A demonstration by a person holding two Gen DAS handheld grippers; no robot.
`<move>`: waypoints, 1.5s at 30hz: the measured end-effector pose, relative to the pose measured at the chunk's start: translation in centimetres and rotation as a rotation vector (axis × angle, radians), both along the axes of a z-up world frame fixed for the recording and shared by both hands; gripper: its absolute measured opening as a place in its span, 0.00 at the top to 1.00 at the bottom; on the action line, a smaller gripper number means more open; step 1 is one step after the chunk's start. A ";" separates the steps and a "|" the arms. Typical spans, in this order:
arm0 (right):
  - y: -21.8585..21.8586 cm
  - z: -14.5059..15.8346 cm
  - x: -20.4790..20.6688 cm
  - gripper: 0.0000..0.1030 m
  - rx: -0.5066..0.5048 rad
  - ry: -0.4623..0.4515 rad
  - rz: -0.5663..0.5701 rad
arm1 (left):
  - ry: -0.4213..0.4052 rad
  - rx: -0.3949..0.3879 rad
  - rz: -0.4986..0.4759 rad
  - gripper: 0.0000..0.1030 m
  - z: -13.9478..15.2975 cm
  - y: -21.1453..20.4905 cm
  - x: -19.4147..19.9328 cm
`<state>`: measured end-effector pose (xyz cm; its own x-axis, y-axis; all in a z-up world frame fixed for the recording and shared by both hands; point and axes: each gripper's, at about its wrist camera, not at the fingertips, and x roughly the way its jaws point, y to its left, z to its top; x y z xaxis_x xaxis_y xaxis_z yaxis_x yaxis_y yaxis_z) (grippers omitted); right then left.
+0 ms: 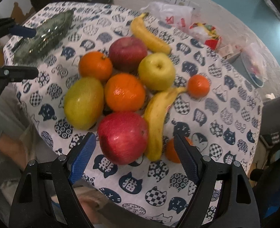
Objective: Organize fruits
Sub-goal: 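Grasp an orange with the left tool while the right tool grasps a red apple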
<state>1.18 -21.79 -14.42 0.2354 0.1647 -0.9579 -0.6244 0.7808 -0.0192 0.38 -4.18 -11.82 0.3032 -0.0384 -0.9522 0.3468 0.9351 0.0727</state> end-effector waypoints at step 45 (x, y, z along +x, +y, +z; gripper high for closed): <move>-3.3 1.0 4.5 0.40 0.115 -0.069 -0.223 | 0.121 -0.132 0.153 0.04 -4.1 -1.5 7.6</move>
